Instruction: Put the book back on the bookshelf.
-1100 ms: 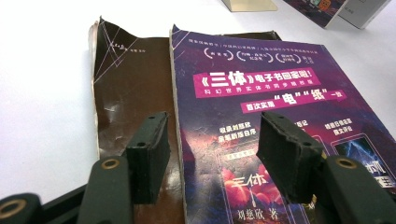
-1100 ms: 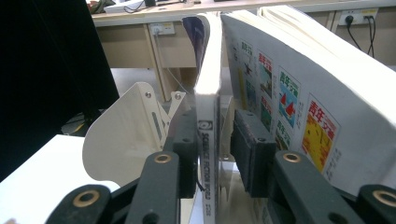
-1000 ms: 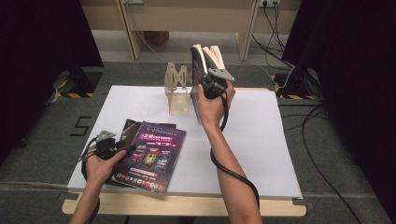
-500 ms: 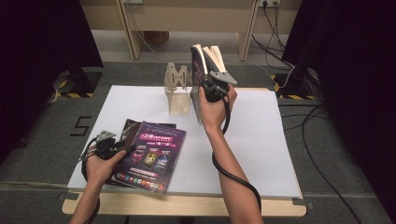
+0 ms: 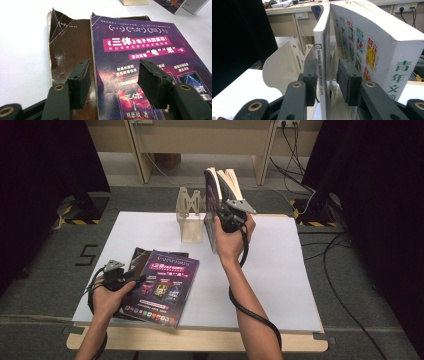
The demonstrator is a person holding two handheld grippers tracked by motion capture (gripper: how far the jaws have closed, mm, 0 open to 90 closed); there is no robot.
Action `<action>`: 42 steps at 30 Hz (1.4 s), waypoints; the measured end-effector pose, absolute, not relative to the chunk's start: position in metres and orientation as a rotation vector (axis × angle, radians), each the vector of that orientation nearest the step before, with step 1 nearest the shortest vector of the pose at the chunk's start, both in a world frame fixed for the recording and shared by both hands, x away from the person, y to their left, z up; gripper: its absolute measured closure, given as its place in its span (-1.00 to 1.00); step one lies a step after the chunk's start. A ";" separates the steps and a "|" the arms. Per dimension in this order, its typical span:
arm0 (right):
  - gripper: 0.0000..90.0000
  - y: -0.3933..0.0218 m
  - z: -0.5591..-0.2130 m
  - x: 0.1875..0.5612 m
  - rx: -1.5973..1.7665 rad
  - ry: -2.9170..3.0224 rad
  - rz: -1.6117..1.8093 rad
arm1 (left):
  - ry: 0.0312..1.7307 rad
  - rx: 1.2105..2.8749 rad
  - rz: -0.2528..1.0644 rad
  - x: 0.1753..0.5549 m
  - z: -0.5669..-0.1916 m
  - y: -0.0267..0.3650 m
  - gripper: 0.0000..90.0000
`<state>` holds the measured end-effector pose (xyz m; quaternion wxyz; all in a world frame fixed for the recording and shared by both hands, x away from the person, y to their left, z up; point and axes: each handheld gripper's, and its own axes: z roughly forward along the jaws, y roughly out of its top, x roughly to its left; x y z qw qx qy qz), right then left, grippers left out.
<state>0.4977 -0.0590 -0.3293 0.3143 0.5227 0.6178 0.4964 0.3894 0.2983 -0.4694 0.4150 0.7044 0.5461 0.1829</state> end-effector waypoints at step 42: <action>0.48 -0.079 -0.342 0.466 1.391 1.682 1.322 | 1.414 1.792 0.462 0.391 -0.475 0.301 -0.05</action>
